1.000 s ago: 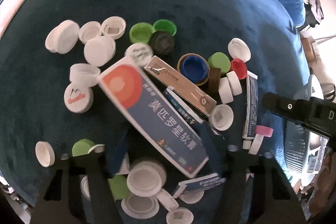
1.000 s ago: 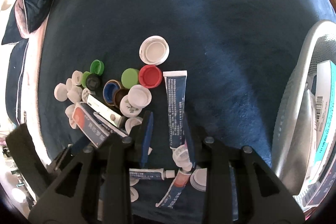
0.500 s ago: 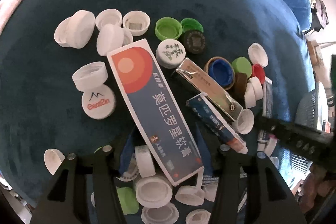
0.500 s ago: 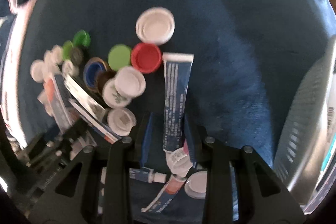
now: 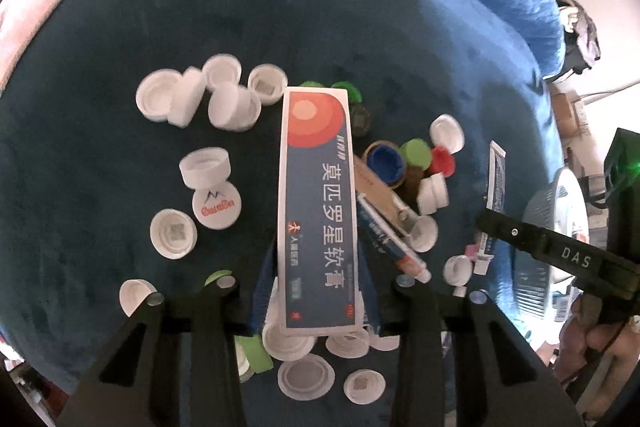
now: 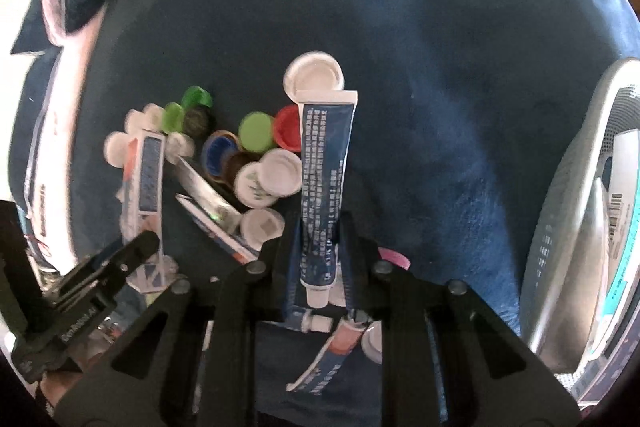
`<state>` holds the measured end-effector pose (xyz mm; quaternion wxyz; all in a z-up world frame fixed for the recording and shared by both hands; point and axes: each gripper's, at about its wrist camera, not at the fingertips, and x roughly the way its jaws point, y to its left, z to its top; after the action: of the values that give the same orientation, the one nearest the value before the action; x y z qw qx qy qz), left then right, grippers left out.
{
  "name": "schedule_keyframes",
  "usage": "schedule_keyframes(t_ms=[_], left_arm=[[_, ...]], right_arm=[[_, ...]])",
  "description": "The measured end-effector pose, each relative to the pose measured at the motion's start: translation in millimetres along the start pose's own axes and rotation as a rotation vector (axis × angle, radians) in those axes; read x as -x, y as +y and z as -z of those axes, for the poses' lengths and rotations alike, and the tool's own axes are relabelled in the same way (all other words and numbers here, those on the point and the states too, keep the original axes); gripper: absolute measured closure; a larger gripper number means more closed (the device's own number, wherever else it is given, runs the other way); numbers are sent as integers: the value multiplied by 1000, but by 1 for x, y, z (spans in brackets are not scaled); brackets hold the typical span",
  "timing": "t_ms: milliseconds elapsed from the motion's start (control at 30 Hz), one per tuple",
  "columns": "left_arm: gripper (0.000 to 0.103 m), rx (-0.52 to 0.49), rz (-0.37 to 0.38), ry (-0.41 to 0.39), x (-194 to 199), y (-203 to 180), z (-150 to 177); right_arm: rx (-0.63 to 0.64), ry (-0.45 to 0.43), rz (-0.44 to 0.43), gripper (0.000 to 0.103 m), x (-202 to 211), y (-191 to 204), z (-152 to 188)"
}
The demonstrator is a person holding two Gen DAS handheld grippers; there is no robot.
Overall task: Organize objects
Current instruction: 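Carry the tube and box over the basket and open both grippers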
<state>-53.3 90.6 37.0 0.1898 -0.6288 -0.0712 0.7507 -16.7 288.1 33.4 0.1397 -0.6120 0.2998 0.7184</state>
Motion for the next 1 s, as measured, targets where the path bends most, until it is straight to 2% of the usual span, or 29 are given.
schedule_keyframes(t_ms=[300,467,633,733,1000], left_arm=[[64,-44,18,-46,16,-14,-8],[64,-86,41,-53,16,-33,-5],[64,-155,88,-79,23,-62,0],[64,-202,130,-95,31,-81,5],[64,-301,222,-87,37,-133,22]], right_arm=[[-21,-76,-64,84,23,-4,3],[-35,-119,-74,84,55,-20,6],[-52,-211,-75,84,82,-33,14],[-95,-283,-66,84,104,-58,27],[-351,-484,-61,84,153,-143,68]])
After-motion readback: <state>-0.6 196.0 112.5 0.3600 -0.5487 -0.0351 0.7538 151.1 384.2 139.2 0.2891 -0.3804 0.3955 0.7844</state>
